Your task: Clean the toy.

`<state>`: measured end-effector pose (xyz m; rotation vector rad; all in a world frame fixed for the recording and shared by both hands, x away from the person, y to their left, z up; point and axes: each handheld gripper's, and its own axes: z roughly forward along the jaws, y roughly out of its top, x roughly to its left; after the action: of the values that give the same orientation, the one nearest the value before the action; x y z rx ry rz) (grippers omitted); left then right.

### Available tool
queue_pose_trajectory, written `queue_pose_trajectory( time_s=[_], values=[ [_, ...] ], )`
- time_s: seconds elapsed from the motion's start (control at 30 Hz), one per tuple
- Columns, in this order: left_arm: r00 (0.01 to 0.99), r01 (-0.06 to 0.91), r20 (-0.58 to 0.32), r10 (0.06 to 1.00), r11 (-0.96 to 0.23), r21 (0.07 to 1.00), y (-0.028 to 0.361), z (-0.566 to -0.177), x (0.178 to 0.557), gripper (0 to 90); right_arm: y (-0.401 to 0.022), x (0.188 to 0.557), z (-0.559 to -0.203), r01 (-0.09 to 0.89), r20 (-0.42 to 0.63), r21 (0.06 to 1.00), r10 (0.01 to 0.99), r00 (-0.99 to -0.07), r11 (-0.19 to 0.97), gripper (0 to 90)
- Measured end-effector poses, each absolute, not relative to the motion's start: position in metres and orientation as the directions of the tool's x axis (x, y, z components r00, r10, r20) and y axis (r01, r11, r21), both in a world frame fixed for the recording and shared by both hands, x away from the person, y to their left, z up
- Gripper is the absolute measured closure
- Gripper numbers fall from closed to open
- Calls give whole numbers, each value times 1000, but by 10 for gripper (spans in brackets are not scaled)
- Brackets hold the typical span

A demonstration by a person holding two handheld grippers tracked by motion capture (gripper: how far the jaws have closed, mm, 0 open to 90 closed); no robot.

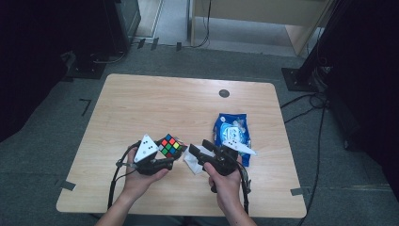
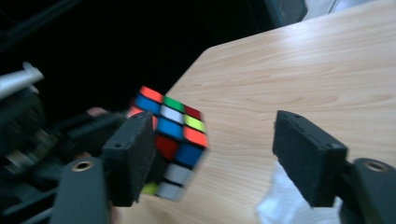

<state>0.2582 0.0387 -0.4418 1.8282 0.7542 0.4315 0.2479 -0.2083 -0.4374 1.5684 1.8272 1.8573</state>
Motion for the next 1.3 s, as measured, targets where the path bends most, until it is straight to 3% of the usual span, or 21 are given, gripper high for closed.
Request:
queue_pose_trajectory(
  time_s=[0.13,0.43,0.7,0.83,0.9,0.93,1.07,1.3],
  values=[
    [746,264,-24,665,-264,928,29,-446,253,339,-207,246,-435,616,656,715,624,-425,-332,222],
    [756,245,2,655,-285,927,21,-450,248,339,-196,249,-447,709,748,609,555,-364,-356,204],
    [769,249,0,639,-300,921,18,-450,247,339,-193,250,-455,742,775,567,536,-334,-358,325],
    [775,258,-1,633,-315,913,17,-450,248,338,-193,247,-449,695,698,650,604,-386,-307,341],
    [777,264,-6,629,-318,911,17,-451,248,338,-186,241,-442,625,568,750,692,-445,-215,342],
    [778,266,-8,628,-318,910,17,-450,248,338,-186,241,-442,625,568,750,692,-445,-215,342],
    [781,256,11,624,-337,906,14,-447,247,335,-178,231,-430,504,396,856,769,-501,-112,353],
    [786,281,-6,618,-349,894,14,-448,249,329,-175,229,-429,489,362,868,786,-502,-88,353]
  ],
)
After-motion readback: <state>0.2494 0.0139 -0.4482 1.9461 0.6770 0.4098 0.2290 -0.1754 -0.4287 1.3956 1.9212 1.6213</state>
